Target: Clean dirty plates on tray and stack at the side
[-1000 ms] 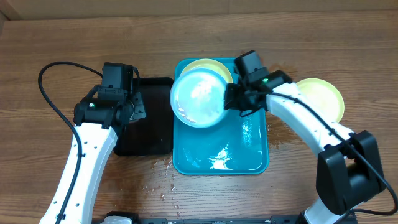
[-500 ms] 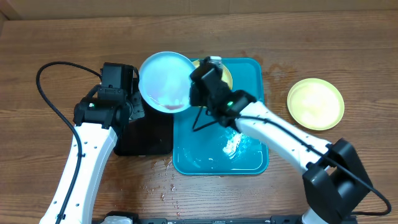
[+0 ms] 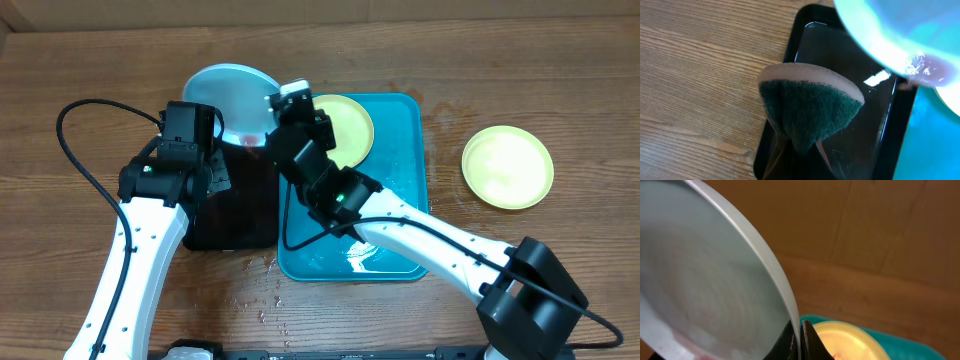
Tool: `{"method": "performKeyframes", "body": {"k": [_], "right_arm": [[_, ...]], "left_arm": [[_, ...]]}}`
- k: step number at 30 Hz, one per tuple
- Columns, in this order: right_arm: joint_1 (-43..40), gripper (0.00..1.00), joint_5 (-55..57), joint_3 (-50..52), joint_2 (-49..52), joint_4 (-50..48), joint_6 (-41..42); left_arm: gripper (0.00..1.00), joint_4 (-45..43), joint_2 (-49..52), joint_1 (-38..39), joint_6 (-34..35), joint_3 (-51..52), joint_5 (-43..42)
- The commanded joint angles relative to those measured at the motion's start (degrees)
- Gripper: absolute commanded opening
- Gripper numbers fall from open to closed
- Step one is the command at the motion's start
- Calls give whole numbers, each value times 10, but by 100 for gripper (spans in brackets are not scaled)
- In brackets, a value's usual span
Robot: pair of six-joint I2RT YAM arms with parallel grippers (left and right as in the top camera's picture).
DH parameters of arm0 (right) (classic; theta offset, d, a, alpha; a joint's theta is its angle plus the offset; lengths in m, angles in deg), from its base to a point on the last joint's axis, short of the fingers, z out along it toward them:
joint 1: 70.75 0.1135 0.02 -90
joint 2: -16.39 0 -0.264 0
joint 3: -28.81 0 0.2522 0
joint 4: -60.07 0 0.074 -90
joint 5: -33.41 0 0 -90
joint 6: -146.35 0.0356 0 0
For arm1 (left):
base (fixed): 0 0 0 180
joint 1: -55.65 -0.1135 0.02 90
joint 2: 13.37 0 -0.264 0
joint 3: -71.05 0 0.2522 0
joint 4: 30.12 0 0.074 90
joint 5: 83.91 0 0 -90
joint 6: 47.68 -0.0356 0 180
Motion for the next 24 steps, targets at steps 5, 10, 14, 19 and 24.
{"method": "performKeyframes", "body": {"k": [5, 10, 14, 19, 24], "right_arm": [[24, 4, 54, -15, -16, -77, -168], [31, 4, 68, -15, -16, -137, -240], [31, 4, 82, -15, -16, -172, -270], [30, 4, 83, -15, -16, -177, -269], [22, 4, 81, -15, -16, -162, -195]], "left_arm": [[4, 3, -1, -2, 13, -7, 12], [4, 4, -1, -2, 13, -7, 12], [4, 4, -1, -2, 13, -7, 12], [4, 3, -1, -2, 17, -7, 12], [4, 3, -1, -2, 17, -7, 12]]}}
